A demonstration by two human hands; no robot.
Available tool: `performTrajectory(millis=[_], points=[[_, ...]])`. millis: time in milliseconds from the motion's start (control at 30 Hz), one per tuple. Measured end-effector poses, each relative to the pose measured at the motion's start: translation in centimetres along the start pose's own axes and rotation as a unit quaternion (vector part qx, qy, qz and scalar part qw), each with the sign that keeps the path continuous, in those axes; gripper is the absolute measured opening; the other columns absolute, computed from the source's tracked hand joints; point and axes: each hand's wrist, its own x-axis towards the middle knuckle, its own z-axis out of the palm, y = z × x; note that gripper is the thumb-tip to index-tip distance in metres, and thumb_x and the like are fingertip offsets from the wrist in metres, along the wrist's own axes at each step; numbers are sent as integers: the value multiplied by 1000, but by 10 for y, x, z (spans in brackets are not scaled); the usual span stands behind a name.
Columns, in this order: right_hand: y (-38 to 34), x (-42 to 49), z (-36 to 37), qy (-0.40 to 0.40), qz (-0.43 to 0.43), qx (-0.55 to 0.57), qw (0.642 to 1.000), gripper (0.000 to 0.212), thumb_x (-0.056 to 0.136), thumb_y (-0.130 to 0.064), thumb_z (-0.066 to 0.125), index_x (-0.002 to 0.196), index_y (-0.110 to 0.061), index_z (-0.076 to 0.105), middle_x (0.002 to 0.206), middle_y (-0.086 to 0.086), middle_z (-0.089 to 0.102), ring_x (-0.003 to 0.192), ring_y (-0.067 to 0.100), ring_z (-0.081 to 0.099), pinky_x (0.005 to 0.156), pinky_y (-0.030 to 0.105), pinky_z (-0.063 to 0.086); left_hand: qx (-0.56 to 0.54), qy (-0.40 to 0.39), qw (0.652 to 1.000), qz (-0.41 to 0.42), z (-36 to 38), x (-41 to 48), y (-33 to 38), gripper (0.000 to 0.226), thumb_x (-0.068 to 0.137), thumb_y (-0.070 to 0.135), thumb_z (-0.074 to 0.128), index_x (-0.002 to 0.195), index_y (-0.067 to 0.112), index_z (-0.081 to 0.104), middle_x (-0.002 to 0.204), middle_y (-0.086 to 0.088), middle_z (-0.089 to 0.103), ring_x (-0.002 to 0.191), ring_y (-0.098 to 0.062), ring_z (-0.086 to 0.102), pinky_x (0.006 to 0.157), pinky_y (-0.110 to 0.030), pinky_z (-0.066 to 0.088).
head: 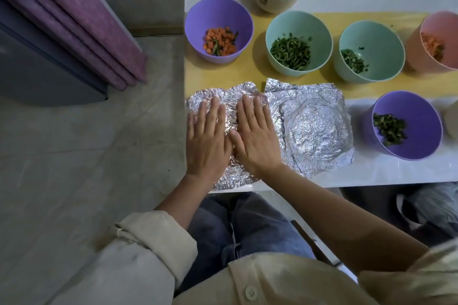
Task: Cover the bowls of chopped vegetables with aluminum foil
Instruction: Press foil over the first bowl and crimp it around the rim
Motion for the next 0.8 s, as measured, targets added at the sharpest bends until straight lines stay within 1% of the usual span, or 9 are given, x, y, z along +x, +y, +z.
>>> performTrajectory(millis=[100,233,367,400,467,567,633,700,800], points=[[-2,4,2,14,39,44,998,70,102,-47,15,153,1,12,161,17,7,150,27,1,122,43,8,-89,28,995,-45,1,0,-4,61,98,31,32,153,5,30,162,-12,27,148,-28,29,118,-47,28],[2,7,-3,75,50,108,990,61,103,-39,23,148,2,32,151,18,37,141,30,33,115,38,25,-261,87,959,-69,9,-2,-8,52,100,19,34,148,0,38,152,-15,42,138,-27,42,114,-39,36],[12,11,0,89,152,268,947,47,103,-35,33,140,-11,47,113,9,63,99,23,59,80,34,44,-386,131,900,-157,11,-5,-4,42,103,13,36,141,2,48,131,-12,58,110,-9,59,93,-17,44],[13,11,2,93,182,319,925,44,102,-36,34,135,-14,52,96,5,65,84,21,60,72,34,44,-407,136,884,-185,13,-5,-4,40,103,13,35,138,3,51,127,-12,62,101,-5,60,87,-12,43],[14,11,5,106,220,402,883,35,103,-34,35,118,-14,60,69,-5,54,61,15,50,58,36,40,-443,135,850,-252,15,-4,-3,39,104,18,34,132,5,57,113,-16,67,87,-15,61,78,-13,43],[15,10,2,93,252,487,831,29,106,-25,37,83,-19,53,61,-6,42,55,11,38,54,33,33,-492,115,805,-311,14,-4,0,33,107,15,36,118,-5,59,72,8,59,60,-2,46,61,-13,37],[15,11,1,74,259,514,815,31,106,-25,37,76,-22,46,62,-6,37,57,11,33,57,33,29,-520,94,784,-326,16,-3,-2,32,107,16,36,109,-7,57,60,7,45,53,-1,38,56,-20,34],[16,9,1,65,277,533,797,29,106,-26,36,82,-16,49,63,-7,35,58,10,30,58,32,27,-515,73,793,-318,15,1,-8,31,107,20,36,107,-1,58,59,5,40,52,-3,36,57,-28,32],[12,8,0,96,328,534,773,26,106,-28,35,98,-13,54,67,-8,40,60,10,35,61,31,32,-436,37,865,-246,4,21,-19,35,106,25,35,120,7,63,67,11,53,57,-2,43,60,-29,35]])
